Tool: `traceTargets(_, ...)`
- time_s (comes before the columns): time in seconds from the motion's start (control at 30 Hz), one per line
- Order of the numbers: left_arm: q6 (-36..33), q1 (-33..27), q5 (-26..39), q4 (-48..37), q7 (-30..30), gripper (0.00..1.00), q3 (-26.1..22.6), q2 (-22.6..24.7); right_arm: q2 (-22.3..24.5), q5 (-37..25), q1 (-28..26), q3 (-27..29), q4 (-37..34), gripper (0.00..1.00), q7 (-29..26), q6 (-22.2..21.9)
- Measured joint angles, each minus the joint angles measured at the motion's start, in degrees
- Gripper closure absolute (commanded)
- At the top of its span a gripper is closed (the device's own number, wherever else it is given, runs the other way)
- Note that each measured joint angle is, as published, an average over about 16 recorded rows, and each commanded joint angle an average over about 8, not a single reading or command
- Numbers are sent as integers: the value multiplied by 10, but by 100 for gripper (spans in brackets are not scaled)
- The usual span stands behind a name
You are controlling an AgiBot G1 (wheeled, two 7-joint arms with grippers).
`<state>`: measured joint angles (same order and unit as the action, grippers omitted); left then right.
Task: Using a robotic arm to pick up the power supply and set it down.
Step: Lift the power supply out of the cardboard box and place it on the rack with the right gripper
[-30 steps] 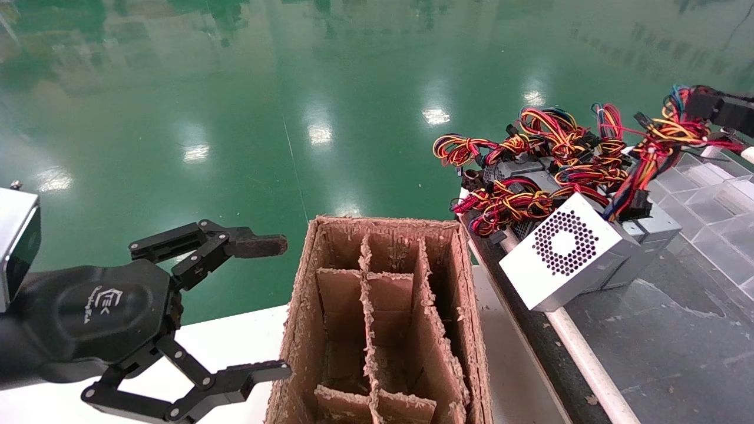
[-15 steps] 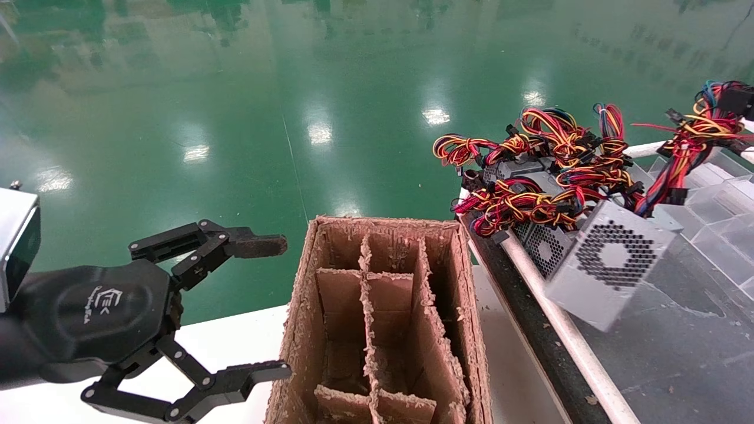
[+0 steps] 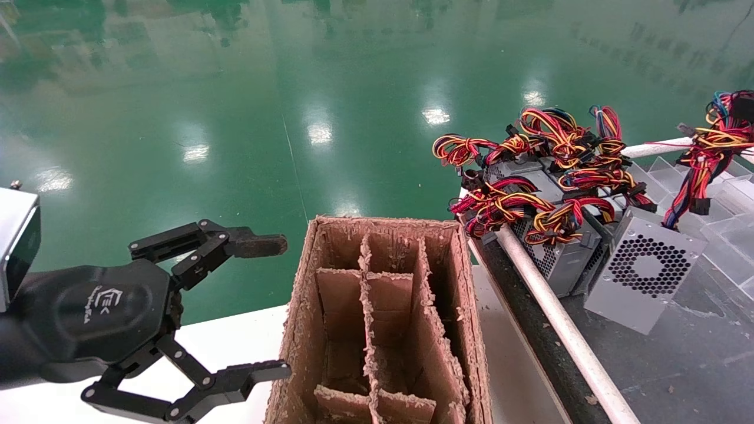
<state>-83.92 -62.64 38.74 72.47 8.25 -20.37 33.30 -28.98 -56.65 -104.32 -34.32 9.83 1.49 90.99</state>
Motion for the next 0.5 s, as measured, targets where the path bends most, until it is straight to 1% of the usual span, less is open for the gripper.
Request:
traceTargets(0.23,0,0,0,0,0,0,0,0,-1,5,8,-14,10,100,3,3)
traceTargets(0.5,0,0,0,0,0,0,0,0,3,25,24,-28,28,100,9,4)
